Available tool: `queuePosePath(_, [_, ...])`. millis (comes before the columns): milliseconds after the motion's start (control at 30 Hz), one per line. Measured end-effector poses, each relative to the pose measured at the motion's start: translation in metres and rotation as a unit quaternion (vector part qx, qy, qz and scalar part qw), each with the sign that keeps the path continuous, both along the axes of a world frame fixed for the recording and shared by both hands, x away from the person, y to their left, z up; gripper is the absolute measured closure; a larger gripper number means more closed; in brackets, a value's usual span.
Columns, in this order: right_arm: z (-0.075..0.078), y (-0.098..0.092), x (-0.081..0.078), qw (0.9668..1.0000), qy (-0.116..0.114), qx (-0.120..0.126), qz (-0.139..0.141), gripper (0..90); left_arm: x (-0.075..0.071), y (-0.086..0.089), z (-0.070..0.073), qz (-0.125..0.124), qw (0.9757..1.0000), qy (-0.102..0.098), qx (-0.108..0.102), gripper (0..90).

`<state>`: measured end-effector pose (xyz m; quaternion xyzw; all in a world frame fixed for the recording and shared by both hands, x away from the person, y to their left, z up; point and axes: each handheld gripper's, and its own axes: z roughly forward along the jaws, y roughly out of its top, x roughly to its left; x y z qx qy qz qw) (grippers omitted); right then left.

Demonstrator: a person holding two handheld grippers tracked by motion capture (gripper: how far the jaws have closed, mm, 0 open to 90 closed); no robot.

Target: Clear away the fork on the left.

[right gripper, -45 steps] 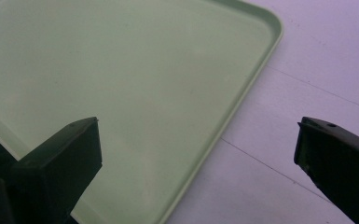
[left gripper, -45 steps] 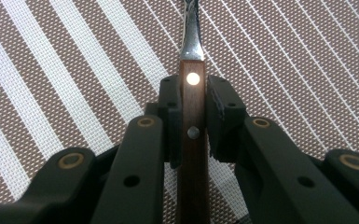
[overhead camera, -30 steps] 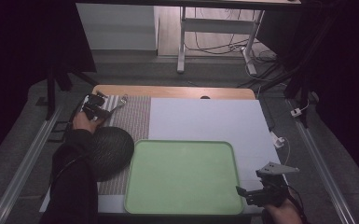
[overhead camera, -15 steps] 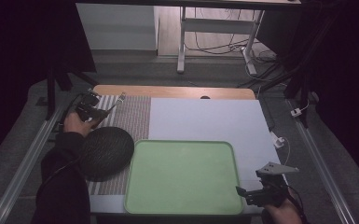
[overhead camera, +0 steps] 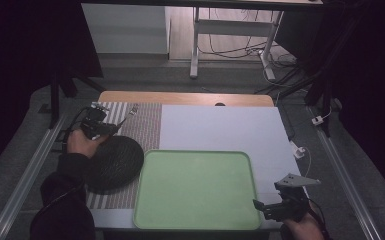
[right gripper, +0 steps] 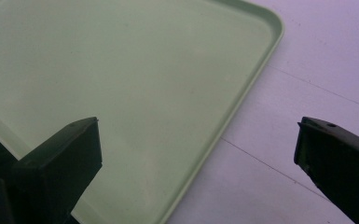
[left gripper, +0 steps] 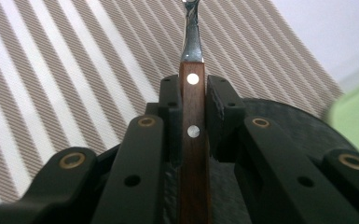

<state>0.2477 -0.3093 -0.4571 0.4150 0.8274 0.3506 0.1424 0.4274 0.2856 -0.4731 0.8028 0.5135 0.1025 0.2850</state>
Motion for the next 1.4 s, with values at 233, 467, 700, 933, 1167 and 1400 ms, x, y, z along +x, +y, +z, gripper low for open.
queuePosePath(233, [0.000, 0.000, 0.000, 1.0000, 0.000, -0.002, 0.000, 0.8, -0.022, -0.013, 0.001, -0.012, 0.9998, -0.006, -0.012, 77.3])
queuePosePath(467, [0.000, 0.001, -0.001, 1.0000, -0.004, -0.003, 0.005, 0.8, -0.040, -0.027, 0.008, -0.023, 0.9996, -0.017, -0.007, 77.3])
queuePosePath(700, [0.000, 0.001, -0.001, 0.9999, -0.006, -0.005, 0.008, 0.8, -0.058, -0.039, 0.010, -0.030, 0.9992, -0.019, -0.019, 77.3])
queuePosePath(933, [0.001, 0.001, -0.002, 0.9999, -0.008, -0.003, 0.009, 0.8, -0.078, -0.053, 0.013, -0.043, 0.9986, -0.021, -0.025, 77.3])
queuePosePath(1167, [0.002, 0.000, -0.002, 0.9998, -0.012, 0.004, 0.016, 0.8, -0.098, -0.064, 0.015, -0.050, 0.9978, -0.023, -0.037, 77.3])
queuePosePath(1400, [0.002, -0.001, -0.003, 0.9998, -0.013, 0.008, 0.016, 0.7, -0.118, -0.079, 0.016, -0.062, 0.9967, -0.022, -0.048, 77.3])
